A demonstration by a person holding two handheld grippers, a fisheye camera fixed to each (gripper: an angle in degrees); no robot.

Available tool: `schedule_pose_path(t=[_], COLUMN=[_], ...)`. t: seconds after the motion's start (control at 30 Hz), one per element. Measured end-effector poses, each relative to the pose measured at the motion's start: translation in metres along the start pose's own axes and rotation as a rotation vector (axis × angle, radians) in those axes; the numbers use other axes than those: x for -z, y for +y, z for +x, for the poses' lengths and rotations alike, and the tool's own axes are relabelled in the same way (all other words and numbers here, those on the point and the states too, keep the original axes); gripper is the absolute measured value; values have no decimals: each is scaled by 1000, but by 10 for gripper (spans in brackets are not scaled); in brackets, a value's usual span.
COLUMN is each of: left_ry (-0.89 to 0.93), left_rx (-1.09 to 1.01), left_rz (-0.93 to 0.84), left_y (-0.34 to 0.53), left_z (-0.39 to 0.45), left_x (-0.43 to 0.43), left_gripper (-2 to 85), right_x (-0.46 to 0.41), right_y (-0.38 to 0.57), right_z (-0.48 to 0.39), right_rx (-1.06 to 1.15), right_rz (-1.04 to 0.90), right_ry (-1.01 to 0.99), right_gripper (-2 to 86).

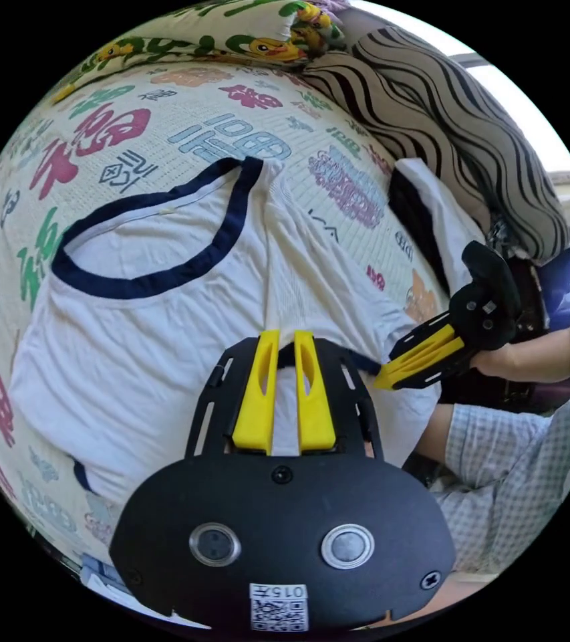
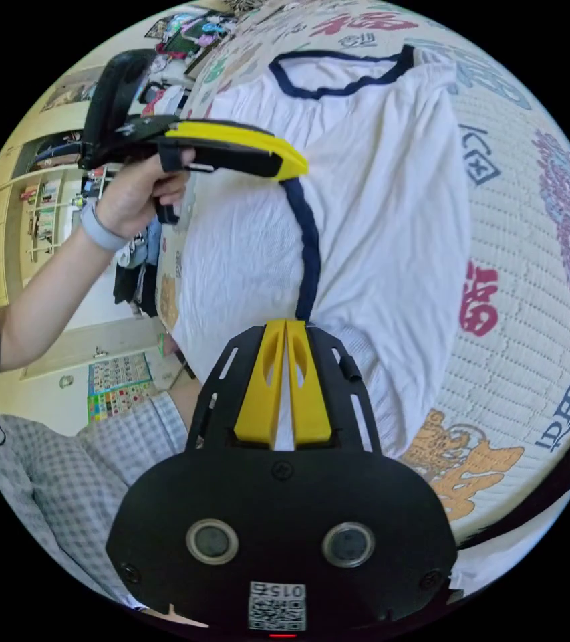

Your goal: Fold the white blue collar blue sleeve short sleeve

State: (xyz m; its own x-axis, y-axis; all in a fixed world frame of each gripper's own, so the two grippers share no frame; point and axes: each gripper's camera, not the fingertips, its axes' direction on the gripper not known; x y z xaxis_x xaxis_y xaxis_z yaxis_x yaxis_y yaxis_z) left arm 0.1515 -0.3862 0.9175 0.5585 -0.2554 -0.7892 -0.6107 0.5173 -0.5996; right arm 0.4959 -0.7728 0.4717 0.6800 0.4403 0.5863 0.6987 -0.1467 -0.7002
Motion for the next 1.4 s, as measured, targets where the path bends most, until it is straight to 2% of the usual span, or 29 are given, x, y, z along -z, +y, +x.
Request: schedule_pose_path(t=[0.1,0.27,0.3,0.37,0.47,0.57,0.6,0.73,0.8,0.9,0.97,1.0,1.07,1.13,1.27,1.4], left_ry=[-9,120,131,106,69,12,4,72,122,157,8,-48,-4,-35,-22,82], left_rx=[20,87,108,151,255,472,605,955,985,946,940,934,889,926,955,1003], left_rz=[32,232,212,163,295,467,515,705,766,673,591,597,701,793,777,790], left_y=[24,52,57,69,118,195,230,324,336,320,317,324,346,382,417,438], left_z=[0,-3,-5,-10,-14,-28,-41,-95,-117,-141,-138,-134,-126,-107,-83,-77], left_x=[19,46,44,38,62,100,110,126,128,122,127,133,142,153,147,132], left_gripper=[43,38,33,17,5,23,47,90,99,96,45,18,7,0,-2,-3], right_x=[2,28,27,17,36,59,63,72,67,57,47,45,39,35,15,-8], right_y=[-2,-24,-29,-50,-67,-93,-100,-168,-202,-248,-275,-281,-296,-305,-330,-353], right_z=[-22,-47,-48,-48,-73,-111,-119,-179,-208,-257,-292,-300,-330,-346,-371,-397], right_rx=[12,-47,-58,-76,8,95,109,233,260,340,398,412,461,480,449,475], right_rz=[-9,121,107,-44,-39,-20,-8,56,68,75,33,20,-16,-28,-118,-211], right_ry=[36,48,42,-16,-39,92,101,127,132,121,127,136,198,265,340,357], right_gripper=[-6,-5,-5,-5,-5,-5,-5,-5,-5,-5,-5,-5,-5,-5,-1,14])
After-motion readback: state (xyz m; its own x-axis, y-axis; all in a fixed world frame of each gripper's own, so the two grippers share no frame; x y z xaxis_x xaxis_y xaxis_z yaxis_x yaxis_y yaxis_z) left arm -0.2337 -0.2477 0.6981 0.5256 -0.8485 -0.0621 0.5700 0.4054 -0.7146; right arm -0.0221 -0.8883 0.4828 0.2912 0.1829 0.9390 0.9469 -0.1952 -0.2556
